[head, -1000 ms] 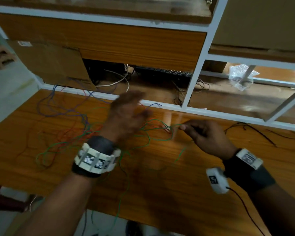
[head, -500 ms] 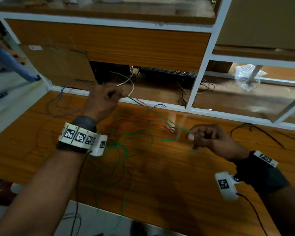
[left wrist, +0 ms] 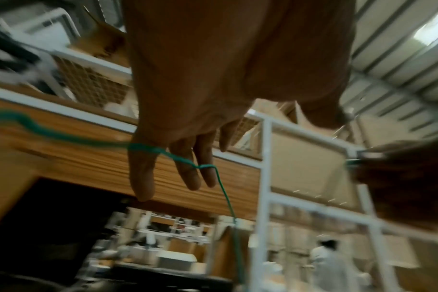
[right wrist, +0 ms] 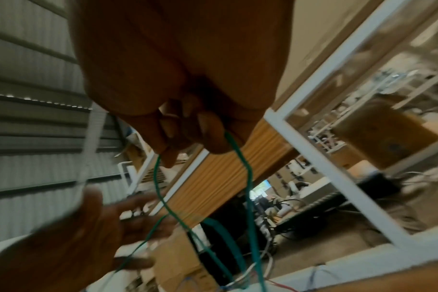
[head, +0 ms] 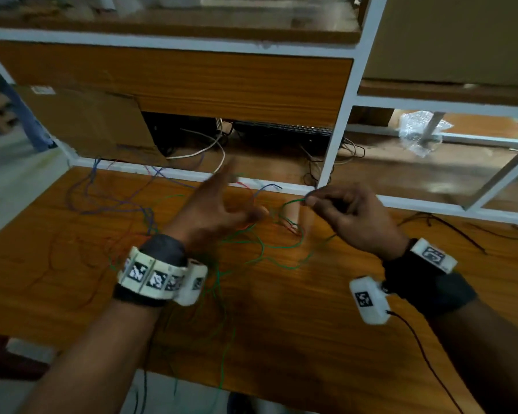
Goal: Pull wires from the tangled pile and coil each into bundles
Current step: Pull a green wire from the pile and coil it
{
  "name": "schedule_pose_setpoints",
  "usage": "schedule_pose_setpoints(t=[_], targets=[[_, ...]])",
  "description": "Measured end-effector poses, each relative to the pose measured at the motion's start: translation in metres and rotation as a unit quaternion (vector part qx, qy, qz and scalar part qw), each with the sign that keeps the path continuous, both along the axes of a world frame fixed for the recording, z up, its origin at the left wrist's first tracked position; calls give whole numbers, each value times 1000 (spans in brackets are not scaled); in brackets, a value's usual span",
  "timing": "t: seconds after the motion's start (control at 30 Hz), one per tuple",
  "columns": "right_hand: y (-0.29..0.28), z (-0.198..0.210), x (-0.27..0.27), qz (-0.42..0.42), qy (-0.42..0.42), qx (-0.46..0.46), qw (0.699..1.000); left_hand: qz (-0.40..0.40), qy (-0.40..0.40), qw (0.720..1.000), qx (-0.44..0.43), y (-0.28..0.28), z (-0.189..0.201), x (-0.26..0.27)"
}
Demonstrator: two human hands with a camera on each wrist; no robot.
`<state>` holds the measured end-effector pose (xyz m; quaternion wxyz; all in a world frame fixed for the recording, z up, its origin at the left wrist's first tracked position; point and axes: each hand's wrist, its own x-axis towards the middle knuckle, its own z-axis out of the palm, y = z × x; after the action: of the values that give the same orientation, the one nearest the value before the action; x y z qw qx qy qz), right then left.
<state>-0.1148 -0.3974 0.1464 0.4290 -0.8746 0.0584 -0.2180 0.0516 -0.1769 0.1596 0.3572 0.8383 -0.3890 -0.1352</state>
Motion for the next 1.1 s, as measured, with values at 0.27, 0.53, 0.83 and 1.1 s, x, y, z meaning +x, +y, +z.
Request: schedule_pose_setpoints(t=[0.27, 0.53, 0.83, 1.1], targets=[[19, 22, 28, 27, -6, 149, 988, -136, 133, 975, -115, -34, 3, -35], [12, 20, 26, 66, -37, 296, 952, -37, 139, 939, -311, -39, 35, -30], [75, -78, 66, 135, 82, 238, 958, -59, 143, 921, -358, -56, 97, -1], [-37, -5, 6, 38, -22, 236, 971, 247, 60, 910, -327, 36, 66, 107]])
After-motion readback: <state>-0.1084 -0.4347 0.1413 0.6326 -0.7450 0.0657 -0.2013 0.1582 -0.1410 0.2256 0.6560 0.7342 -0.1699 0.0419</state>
